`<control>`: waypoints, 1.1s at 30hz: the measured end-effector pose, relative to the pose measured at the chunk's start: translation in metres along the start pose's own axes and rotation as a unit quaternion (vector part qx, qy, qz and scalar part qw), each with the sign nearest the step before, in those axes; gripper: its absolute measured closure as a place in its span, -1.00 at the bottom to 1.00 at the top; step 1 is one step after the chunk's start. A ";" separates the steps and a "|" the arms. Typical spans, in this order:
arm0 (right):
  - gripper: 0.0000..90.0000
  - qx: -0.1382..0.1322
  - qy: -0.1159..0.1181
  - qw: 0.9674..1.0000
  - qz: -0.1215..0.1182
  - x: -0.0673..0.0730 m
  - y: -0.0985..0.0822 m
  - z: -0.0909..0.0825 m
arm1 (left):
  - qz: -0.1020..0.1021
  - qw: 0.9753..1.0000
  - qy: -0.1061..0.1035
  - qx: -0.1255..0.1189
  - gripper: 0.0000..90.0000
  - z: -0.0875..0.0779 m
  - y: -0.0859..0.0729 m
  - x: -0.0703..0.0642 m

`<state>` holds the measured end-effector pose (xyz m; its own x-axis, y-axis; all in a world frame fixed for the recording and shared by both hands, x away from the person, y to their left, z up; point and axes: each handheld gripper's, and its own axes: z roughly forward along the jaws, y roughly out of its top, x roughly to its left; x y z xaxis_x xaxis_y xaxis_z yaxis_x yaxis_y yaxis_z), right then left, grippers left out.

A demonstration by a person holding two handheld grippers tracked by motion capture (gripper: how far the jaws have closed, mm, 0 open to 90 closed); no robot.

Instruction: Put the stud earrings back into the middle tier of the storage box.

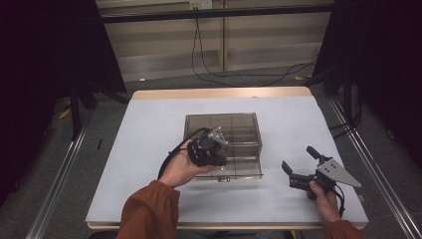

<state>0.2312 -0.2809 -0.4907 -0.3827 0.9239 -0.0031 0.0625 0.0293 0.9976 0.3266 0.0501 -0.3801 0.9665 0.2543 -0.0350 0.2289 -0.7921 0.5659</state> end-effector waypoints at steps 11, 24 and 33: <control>-1.00 0.000 -0.001 1.000 -0.001 0.000 0.000 0.000 | 0.012 0.998 0.000 0.062 0.91 0.015 0.000 0.004; -1.00 0.001 0.000 1.000 -0.001 0.000 0.000 0.000 | 0.012 0.994 0.003 0.108 0.91 0.030 -0.003 0.011; -1.00 0.001 0.000 1.000 0.000 0.000 0.000 0.000 | -0.004 0.995 0.007 0.100 0.88 0.035 -0.007 0.012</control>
<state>0.2309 -0.2808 -0.4907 -0.3823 0.9240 -0.0039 0.0641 0.0308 0.9975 0.3405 0.0397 -0.4131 0.9634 0.2667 -0.0263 0.2555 -0.8845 0.3904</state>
